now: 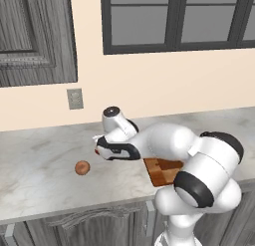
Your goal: Place the avocado, onion, tomato, and bell pepper on the cutting board.
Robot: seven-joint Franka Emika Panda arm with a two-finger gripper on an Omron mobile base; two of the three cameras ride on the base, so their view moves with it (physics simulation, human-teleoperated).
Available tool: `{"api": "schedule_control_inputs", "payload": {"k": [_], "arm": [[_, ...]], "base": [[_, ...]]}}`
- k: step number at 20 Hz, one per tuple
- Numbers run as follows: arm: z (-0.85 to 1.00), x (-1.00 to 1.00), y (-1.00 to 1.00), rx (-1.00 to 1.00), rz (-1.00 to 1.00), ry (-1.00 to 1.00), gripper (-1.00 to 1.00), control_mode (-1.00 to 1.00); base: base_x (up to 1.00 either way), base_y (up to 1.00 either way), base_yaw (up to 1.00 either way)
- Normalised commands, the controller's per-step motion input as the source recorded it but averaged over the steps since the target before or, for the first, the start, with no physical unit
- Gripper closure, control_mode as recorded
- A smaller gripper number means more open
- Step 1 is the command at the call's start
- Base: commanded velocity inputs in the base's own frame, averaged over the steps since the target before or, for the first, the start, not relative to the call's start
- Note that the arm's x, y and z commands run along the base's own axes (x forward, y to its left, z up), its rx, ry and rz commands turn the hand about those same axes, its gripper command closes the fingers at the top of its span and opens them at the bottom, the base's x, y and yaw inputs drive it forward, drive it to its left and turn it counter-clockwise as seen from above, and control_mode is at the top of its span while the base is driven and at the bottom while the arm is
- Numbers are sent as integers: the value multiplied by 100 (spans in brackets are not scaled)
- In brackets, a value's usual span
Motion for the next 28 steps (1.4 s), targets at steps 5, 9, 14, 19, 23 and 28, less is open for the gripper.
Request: {"api": "schedule_control_inputs", "payload": {"k": [5, 9, 14, 19, 23, 28], "arm": [[0, 23, 24, 0, 7, 0, -100, -100], [0, 19, 32, 0, 6, 0, -100, -100], [-9, 14, 16, -1, 6, 0, -100, -100], [-9, 23, 5, 0, 2, 0, -100, -100], [-8, 22, 9, 0, 0, 0, -100, -100], [-11, 2, 16, 0, 0, 0, -100, -100]], "base": [[0, 0, 0], [0, 0, 0], [0, 0, 0], [0, 0, 0], [0, 0, 0], [0, 0, 0]]}}
